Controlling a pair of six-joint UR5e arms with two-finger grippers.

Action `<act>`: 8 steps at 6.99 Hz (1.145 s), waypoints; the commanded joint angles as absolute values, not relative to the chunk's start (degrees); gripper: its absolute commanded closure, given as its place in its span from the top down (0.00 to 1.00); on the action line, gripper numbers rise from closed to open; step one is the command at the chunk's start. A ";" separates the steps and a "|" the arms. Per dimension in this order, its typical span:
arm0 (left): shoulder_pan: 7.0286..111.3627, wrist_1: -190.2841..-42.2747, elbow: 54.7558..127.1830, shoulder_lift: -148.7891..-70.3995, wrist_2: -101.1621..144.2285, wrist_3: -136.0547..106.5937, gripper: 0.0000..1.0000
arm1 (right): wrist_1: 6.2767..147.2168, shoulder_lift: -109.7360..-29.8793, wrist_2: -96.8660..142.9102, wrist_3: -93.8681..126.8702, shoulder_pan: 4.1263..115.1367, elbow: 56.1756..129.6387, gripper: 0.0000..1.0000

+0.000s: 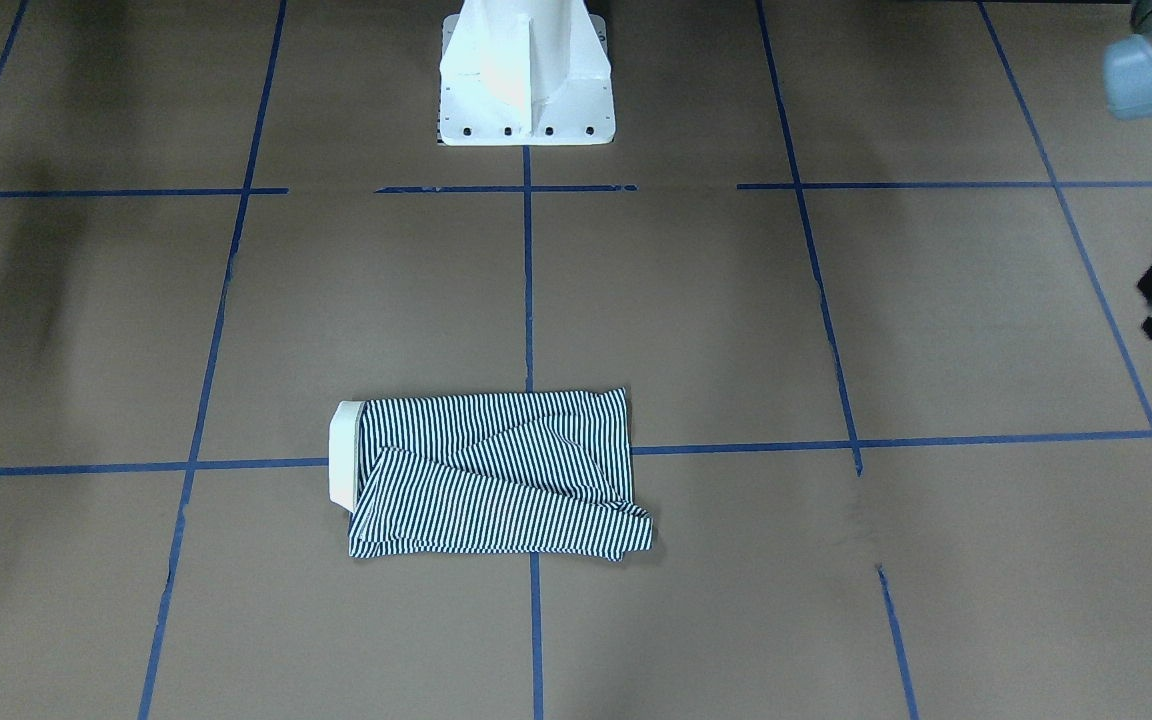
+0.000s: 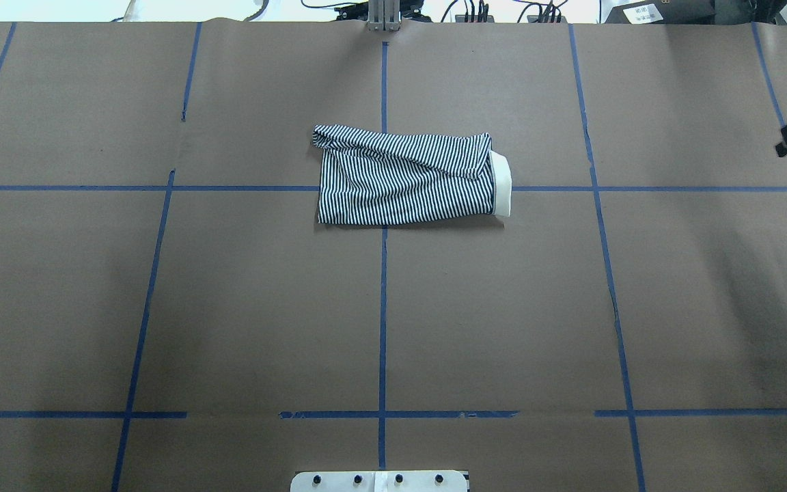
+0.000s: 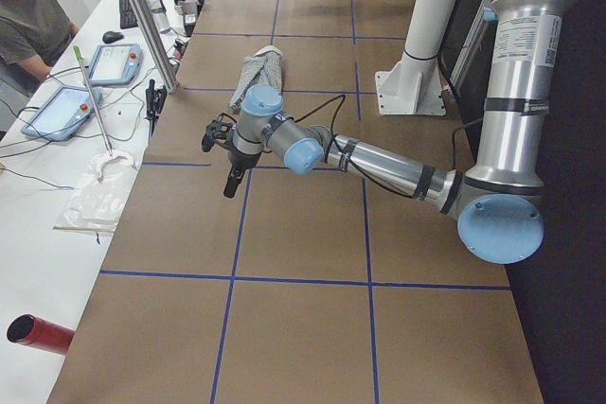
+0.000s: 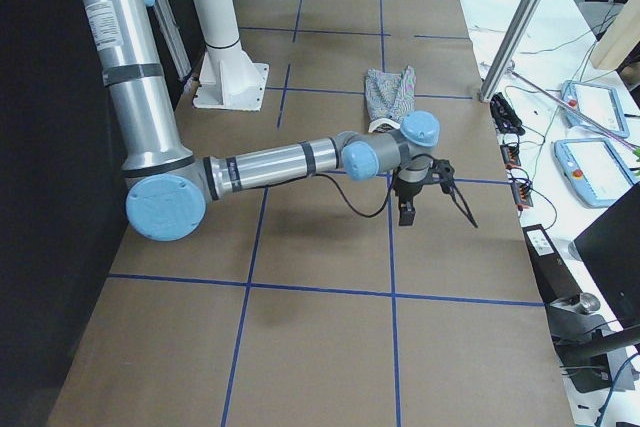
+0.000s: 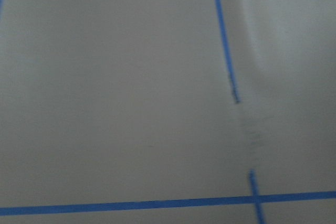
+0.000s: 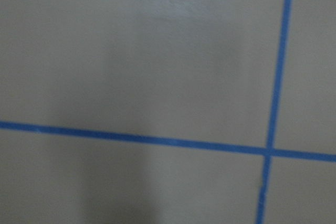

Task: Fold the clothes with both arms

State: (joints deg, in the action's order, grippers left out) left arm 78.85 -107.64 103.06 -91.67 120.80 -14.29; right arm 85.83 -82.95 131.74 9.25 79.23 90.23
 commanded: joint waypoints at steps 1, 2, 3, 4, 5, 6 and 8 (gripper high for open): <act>91.28 -97.33 99.43 -90.35 124.18 12.31 1.00 | 92.86 -89.54 137.34 -11.09 90.22 90.88 1.00; 92.01 -97.99 98.80 -87.48 126.10 14.31 1.00 | 96.38 -91.82 137.72 -12.90 95.40 93.75 1.00; 92.11 -101.74 96.44 -85.89 126.47 13.80 1.00 | 96.42 -95.15 137.03 -12.22 95.45 99.26 1.00; 91.94 -108.74 90.85 -86.39 126.39 12.49 1.00 | 96.24 -95.36 136.85 -12.13 95.36 99.05 1.00; 92.02 -112.11 90.10 -85.27 125.86 12.48 1.00 | 96.15 -95.36 137.28 -11.95 95.27 99.23 1.00; 91.85 -111.89 88.61 -85.69 125.86 12.22 1.00 | 96.33 -95.62 137.72 -11.69 95.27 99.05 1.00; 91.58 -100.20 94.70 -85.34 126.03 8.18 1.00 | 96.24 -95.71 137.64 -11.69 95.27 99.05 1.00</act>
State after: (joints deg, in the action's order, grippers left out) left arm 91.72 -107.45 91.21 -85.45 125.89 9.94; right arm 96.29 -95.67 137.60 -11.77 95.27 99.04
